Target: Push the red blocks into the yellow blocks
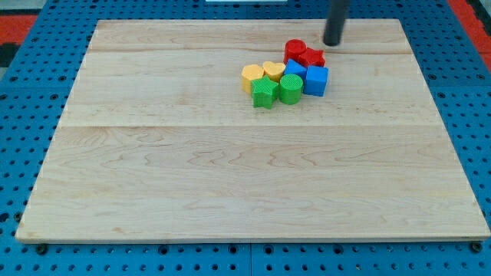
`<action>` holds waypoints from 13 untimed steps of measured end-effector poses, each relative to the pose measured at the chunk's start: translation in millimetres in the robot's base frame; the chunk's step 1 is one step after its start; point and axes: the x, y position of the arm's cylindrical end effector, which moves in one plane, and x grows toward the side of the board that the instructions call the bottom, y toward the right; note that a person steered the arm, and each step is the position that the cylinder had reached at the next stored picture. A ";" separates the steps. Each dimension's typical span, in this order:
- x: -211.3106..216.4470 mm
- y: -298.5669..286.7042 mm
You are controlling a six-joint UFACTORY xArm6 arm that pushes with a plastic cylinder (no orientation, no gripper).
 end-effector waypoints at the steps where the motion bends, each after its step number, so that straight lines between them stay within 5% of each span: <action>1: 12.1 -29.5; 3: 10.2 -67.3; 5: -35.9 -74.1; 9: 5.0 -115.1; 11: -6.8 -59.3; 12: 11.3 20.5; 13: 58.5 3.5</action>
